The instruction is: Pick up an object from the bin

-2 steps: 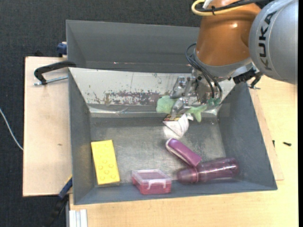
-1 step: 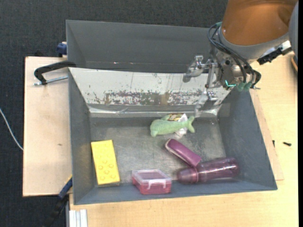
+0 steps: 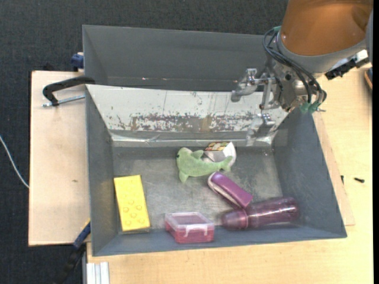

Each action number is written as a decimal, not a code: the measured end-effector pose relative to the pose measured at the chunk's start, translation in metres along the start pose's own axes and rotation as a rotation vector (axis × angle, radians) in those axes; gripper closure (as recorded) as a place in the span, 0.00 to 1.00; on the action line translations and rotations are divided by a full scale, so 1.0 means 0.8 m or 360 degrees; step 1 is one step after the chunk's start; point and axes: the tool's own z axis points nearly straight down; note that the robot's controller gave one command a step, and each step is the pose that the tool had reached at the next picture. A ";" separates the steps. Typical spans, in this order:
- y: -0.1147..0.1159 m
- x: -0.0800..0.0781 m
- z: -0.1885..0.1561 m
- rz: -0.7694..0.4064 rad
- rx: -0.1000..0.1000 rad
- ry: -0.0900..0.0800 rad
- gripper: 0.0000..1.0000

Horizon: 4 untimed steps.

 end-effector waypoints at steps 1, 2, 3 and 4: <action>-0.002 0.002 0.055 -0.0023 0.0000 -0.0004 0.00; 0.001 0.026 0.132 -0.0020 -0.0002 0.0005 0.00; -0.033 0.043 0.207 -0.0003 -0.0003 0.0006 0.00; -0.047 0.053 0.278 -0.0097 -0.0004 0.0006 0.00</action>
Offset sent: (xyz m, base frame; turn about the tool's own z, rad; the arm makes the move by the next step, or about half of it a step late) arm -0.0277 -0.0028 -0.1201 -0.0101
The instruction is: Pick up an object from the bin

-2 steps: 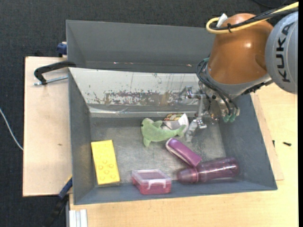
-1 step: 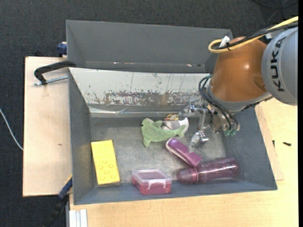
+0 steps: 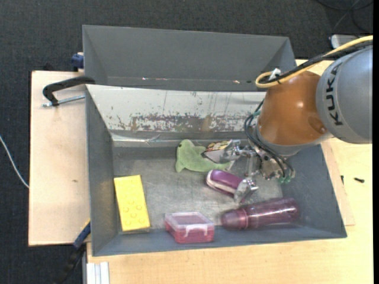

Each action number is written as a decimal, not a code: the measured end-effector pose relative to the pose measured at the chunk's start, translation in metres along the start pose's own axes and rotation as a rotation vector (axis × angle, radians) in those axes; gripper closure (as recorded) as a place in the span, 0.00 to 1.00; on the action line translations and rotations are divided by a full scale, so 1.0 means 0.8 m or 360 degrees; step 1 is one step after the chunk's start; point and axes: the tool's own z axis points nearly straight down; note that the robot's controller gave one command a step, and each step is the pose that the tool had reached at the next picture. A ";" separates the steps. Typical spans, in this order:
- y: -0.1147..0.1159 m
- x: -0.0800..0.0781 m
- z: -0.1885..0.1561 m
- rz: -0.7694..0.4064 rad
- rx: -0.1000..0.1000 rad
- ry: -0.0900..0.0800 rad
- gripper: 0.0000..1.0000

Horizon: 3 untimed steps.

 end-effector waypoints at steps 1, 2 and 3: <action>0.036 -0.003 0.050 0.0279 0.0000 0.0006 1.00; 0.036 -0.003 0.050 0.0279 0.0000 0.0006 1.00; 0.043 -0.002 -0.147 0.0229 0.0003 -0.0003 1.00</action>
Offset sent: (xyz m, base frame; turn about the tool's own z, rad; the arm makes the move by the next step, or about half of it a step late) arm 0.0000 0.0000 0.0000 0.0000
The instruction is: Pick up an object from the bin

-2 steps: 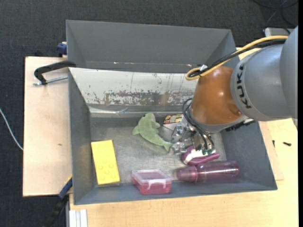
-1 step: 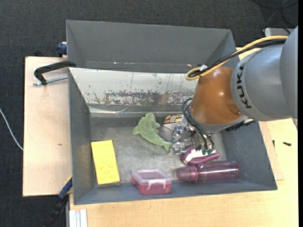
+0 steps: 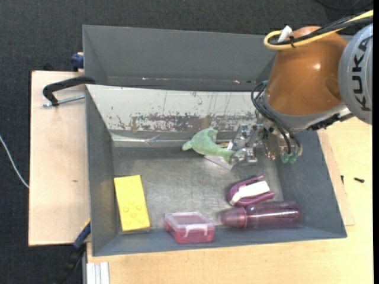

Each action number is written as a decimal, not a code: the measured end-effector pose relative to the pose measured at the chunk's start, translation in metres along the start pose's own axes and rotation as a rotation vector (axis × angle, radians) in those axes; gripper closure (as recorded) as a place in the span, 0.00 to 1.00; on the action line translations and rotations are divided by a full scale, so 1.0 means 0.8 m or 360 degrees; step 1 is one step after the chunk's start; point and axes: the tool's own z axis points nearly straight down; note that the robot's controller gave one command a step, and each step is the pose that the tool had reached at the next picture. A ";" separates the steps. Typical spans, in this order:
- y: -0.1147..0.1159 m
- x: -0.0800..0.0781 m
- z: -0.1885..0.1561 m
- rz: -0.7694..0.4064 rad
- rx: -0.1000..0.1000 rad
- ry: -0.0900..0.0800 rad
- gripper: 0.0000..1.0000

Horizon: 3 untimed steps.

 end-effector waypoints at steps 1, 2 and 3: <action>0.000 0.001 0.001 0.0000 0.0000 0.0003 0.00; 0.000 0.001 0.001 -0.0001 0.0000 0.0003 0.00; 0.015 0.006 0.051 0.0008 0.0000 -0.0008 0.00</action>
Offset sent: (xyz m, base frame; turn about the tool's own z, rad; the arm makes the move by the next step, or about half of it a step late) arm 0.0000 0.0000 0.0000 0.0000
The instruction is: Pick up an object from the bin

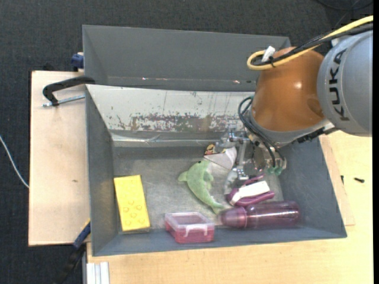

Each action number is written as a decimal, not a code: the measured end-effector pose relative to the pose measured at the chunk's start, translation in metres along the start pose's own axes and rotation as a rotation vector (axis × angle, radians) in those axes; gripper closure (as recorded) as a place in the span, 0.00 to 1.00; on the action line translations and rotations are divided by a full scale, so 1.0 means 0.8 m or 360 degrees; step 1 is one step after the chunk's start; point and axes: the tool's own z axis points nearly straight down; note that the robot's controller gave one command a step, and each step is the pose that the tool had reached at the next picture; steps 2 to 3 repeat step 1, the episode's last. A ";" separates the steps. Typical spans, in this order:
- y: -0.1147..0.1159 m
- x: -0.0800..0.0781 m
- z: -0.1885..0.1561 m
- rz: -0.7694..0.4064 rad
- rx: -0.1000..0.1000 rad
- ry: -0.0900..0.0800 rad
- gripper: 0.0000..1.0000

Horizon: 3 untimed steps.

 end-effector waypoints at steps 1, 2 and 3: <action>0.048 -0.010 0.062 0.0026 -0.0002 0.0020 0.00; 0.048 -0.010 0.062 0.0026 -0.0002 0.0020 0.00; 0.048 -0.010 0.062 0.0026 -0.0002 0.0020 0.00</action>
Offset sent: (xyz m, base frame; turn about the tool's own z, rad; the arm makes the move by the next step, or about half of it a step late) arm 0.0013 0.0325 -0.1239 -0.0541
